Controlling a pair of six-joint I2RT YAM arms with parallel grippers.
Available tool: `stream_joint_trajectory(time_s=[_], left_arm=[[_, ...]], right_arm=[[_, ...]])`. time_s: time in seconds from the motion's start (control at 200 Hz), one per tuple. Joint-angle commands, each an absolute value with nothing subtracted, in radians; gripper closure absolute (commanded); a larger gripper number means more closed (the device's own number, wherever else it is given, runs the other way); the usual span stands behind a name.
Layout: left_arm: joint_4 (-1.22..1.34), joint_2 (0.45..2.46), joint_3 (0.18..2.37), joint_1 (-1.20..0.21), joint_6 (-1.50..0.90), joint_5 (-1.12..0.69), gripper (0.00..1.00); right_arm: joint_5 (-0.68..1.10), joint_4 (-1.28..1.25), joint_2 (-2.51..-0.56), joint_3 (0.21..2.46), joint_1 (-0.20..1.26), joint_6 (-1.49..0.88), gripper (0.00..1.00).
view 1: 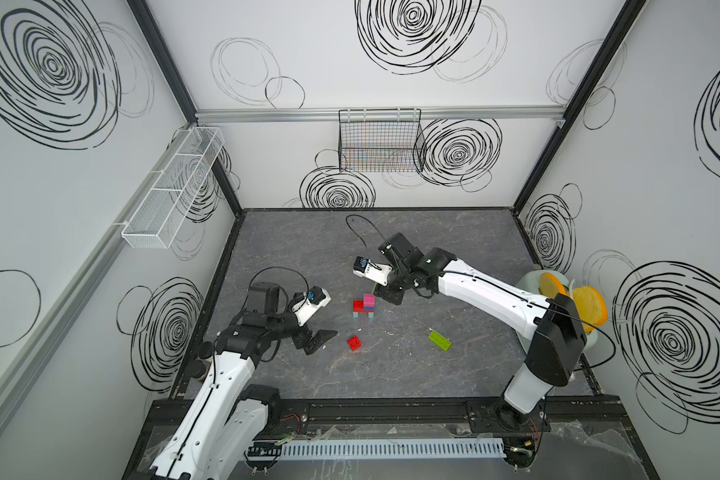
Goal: Assemble a giraffe with lego
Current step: Assemble the lego brick with the lego brick.
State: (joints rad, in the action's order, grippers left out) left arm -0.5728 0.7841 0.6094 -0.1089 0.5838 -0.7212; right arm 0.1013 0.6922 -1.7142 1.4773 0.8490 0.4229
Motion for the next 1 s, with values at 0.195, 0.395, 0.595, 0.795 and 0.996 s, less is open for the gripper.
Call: stream_joint_trajectory(time_s=[0.195, 0.395, 0.595, 0.795, 0.996], left_arm=[[-0.545, 0.776, 0.603, -0.103, 0.594, -0.738, 0.02], [-0.545, 0.779, 0.603, -0.109, 0.594, -0.741, 0.02], [-0.546, 0.782, 0.603, -0.112, 0.595, -0.741, 0.02], [-0.546, 0.781, 0.603, -0.112, 0.595, -0.738, 0.02], [-0.545, 0.779, 0.601, -0.11, 0.595, -0.739, 0.02]], right_arm=[[0.141, 0.779, -1.808, 1.562, 0.866, 0.7, 0.88], [0.143, 0.802, -1.882, 1.61, 0.861, 0.737, 0.88], [0.144, 0.805, -1.921, 1.636, 0.859, 0.723, 0.87], [0.153, 0.81, -1.931, 1.629, 0.859, 0.718, 0.87], [0.178, 0.831, -1.898, 1.609, 0.858, 0.709, 0.87]])
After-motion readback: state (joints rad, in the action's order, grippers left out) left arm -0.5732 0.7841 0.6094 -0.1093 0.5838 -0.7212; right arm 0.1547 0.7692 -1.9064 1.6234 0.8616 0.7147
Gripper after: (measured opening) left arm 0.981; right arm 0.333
